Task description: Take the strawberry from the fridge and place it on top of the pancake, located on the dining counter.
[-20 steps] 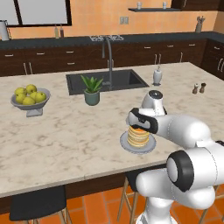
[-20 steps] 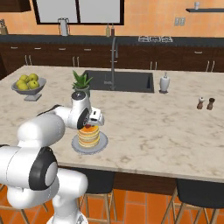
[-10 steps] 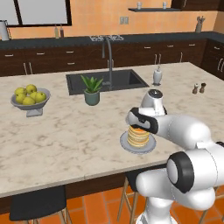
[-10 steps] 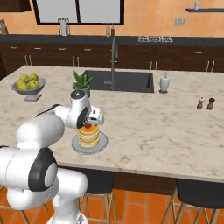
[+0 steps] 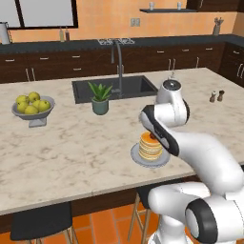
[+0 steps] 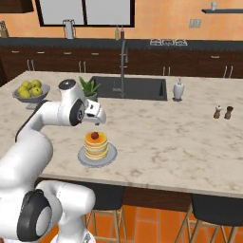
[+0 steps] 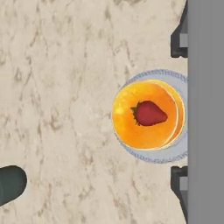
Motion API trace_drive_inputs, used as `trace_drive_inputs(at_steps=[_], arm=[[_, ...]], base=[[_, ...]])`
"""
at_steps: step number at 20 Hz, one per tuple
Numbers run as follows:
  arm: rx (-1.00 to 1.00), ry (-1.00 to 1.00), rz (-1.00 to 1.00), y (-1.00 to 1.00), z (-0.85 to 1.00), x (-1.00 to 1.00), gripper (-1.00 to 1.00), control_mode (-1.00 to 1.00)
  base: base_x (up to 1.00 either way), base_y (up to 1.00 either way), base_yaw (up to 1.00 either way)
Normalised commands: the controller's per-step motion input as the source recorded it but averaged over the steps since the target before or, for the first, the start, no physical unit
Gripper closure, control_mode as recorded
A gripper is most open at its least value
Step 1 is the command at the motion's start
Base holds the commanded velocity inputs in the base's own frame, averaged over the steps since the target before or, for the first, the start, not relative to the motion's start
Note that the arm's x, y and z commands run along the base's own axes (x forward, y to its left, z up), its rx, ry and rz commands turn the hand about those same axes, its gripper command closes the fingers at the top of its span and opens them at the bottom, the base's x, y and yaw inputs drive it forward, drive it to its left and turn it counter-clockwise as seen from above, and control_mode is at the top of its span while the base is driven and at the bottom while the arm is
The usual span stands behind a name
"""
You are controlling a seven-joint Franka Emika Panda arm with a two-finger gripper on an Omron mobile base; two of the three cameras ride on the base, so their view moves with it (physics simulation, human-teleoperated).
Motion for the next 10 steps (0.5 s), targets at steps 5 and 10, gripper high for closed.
trace_drive_inputs(at_steps=[5,10], arm=[[0.00,-0.11,-0.07,-0.16,0.57,-1.00,-1.00,-1.00],[-0.09,-0.06,0.01,0.36,0.34,-1.00,-1.00,-1.00]], base=[[0.00,0.00,0.00],[0.00,0.00,0.00]])
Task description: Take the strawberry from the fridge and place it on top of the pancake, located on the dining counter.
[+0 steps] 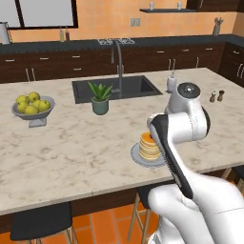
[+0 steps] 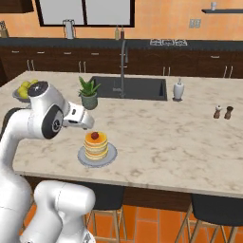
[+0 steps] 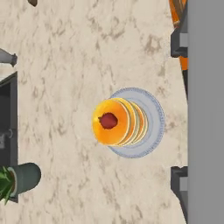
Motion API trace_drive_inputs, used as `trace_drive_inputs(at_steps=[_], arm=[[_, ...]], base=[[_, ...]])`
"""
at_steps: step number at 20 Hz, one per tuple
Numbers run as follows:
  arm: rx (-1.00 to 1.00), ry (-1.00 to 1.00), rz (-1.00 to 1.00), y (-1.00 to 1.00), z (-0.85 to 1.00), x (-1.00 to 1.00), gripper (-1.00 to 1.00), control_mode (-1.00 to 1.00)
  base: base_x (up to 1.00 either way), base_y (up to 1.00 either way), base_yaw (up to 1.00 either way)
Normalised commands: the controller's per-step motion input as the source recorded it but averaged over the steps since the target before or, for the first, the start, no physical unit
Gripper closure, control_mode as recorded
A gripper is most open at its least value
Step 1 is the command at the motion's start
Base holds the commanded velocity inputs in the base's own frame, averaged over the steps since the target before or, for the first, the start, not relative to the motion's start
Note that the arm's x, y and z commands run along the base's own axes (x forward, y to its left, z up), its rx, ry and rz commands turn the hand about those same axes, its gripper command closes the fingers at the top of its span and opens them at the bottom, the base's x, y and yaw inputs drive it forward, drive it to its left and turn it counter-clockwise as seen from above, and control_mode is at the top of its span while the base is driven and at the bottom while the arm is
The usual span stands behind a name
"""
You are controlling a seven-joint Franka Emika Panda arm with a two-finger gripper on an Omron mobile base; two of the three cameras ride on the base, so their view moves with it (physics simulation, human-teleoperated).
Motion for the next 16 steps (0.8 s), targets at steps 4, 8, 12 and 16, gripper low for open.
trace_drive_inputs(at_steps=[4,8,12,16], arm=[[-0.35,0.08,0.06,1.00,0.36,-0.47,-1.00,-1.00],[-0.44,0.23,0.00,1.00,0.37,0.01,-1.00,-1.00],[-0.24,0.22,0.01,0.57,0.04,0.08,-1.00,-1.00],[-0.17,0.05,0.02,0.57,-0.13,-0.34,-1.00,-1.00]], base=[[0.00,0.00,0.00],[0.00,0.00,0.00],[0.00,0.00,0.00],[0.00,0.00,0.00]])
